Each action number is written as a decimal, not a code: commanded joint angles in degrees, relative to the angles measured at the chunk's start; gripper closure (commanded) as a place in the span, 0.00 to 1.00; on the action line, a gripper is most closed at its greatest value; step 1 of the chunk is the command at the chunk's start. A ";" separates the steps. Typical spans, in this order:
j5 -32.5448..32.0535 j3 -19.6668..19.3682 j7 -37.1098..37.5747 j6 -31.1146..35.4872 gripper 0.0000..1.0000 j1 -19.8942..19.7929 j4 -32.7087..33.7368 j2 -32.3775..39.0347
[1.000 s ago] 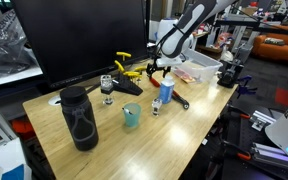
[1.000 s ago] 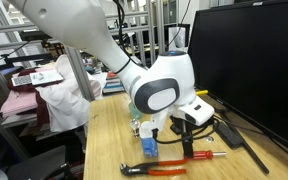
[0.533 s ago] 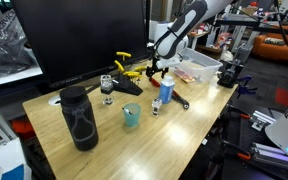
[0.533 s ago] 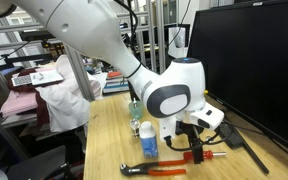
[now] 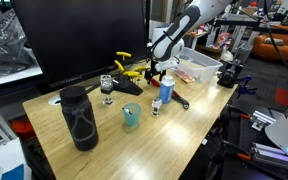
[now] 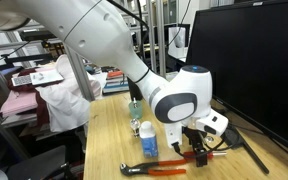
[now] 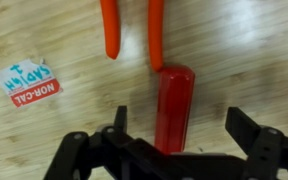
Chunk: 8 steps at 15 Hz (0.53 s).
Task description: Pick the screwdriver on the table and put it in the storage box
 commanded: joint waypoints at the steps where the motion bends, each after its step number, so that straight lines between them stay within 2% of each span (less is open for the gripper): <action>1: 1.94 1.46 -2.34 -2.35 0.00 -1.61 2.76 1.30; 2: 1.86 1.25 -2.20 -2.33 0.00 -1.48 3.00 1.53; 4: 2.14 1.57 -2.57 -2.49 0.28 -1.89 3.22 1.60; 8: 2.91 2.23 -3.10 -3.48 0.55 -2.49 3.26 1.76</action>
